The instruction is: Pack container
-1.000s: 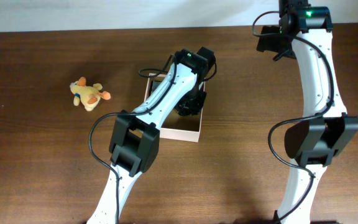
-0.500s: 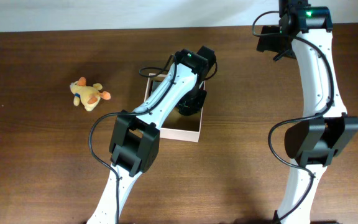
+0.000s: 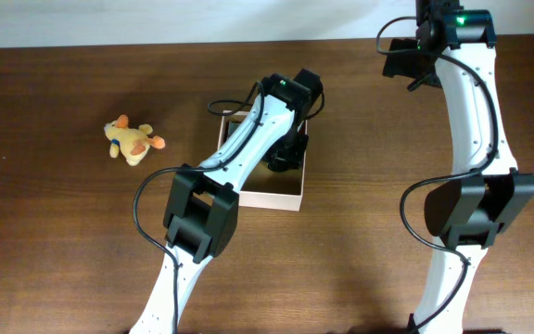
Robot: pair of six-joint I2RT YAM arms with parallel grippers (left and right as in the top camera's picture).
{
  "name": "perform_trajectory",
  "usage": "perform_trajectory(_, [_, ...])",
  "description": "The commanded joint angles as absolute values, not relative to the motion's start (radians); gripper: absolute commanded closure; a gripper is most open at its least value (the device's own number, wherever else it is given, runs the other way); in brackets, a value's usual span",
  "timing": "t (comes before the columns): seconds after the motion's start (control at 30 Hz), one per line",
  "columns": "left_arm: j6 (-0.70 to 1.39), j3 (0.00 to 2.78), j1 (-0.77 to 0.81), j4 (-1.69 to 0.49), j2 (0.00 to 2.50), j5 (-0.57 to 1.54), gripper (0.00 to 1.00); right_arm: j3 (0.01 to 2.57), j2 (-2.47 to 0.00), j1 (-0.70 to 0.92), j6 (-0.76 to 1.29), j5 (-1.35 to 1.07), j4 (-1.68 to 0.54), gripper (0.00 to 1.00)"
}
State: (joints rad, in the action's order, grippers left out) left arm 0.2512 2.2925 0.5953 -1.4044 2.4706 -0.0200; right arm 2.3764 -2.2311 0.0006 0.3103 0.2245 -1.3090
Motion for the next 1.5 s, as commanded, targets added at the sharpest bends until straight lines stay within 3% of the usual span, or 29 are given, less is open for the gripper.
perform_trajectory(0.0, [0.254,2.291,0.603,-1.396,2.506,-0.023,0.37,2.372,-2.234,-0.001,0.316,0.241,-1.309,0.01])
perform_trajectory(0.27, [0.254,2.291,0.603,-1.384,2.508,-0.023,0.39,2.372,-2.234,-0.001,0.316,0.241,-1.309,0.01])
perform_trajectory(0.37, [0.254,2.291,0.603,-1.382,2.508,-0.023,0.49,2.372,-2.234,-0.001,0.316,0.241,-1.309,0.01])
perform_trajectory(0.7, [0.253,2.291,0.603,-1.382,2.508,-0.023,0.62,2.372,-2.234,-0.001,0.316,0.241,-1.309,0.01])
perform_trajectory(1.1, [0.253,2.291,0.601,-1.478,2.508,-0.023,0.64,2.372,-2.234,-0.001,0.316,0.241,-1.309,0.01])
perform_trajectory(1.23, [0.253,2.291,0.601,-1.514,2.508,-0.023,0.72,2.372,-2.234,-0.001,0.316,0.241,-1.309,0.01])
perform_trajectory(1.47, [0.253,2.291,0.601,-1.528,2.508,-0.025,0.73,2.372,-2.234,-0.001,0.316,0.241,-1.309,0.01])
